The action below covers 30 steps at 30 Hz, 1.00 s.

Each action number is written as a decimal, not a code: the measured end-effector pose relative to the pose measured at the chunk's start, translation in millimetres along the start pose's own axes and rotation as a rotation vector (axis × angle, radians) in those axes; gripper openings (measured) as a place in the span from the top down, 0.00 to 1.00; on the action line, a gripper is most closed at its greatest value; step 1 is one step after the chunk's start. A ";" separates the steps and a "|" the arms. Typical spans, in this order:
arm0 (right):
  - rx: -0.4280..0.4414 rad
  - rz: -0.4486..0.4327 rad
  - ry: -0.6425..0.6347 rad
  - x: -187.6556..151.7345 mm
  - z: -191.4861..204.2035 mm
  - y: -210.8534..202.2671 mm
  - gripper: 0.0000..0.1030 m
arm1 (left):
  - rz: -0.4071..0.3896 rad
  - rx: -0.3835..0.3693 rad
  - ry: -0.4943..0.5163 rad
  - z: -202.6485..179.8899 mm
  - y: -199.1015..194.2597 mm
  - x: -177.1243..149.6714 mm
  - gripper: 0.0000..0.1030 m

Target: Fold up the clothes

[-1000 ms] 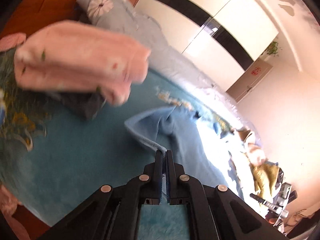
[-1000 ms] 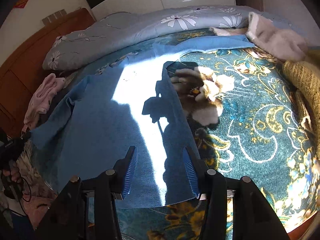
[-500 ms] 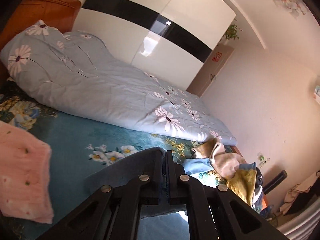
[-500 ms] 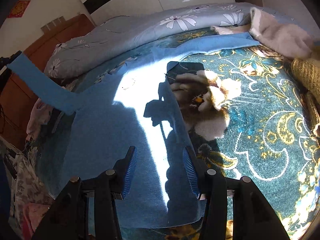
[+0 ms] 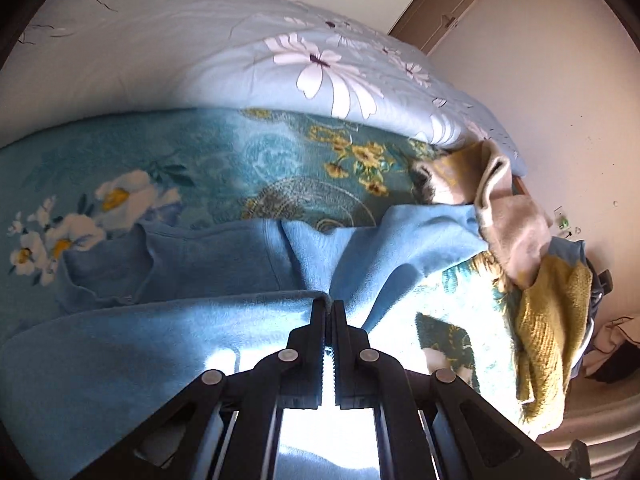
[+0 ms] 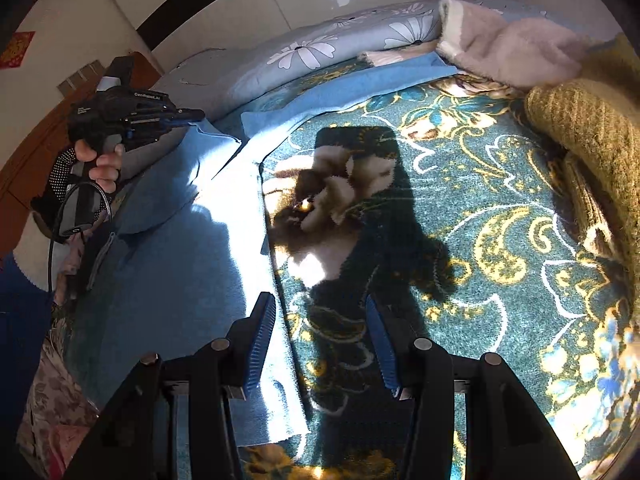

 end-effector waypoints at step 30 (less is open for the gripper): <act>0.065 0.012 -0.005 128.0 52.0 108.2 0.53 | -0.173 0.449 -0.287 237.2 -105.7 -151.5 0.37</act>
Point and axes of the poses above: each gripper's, at about its wrist camera, not at the fingertips, and y roughly the way its jaws point, z to its left, x to its top, the point moved 6 cm from there along y, roughly the way its jaws point, and after that the axes turned 2 degrees about x, right-handed, at the moved point
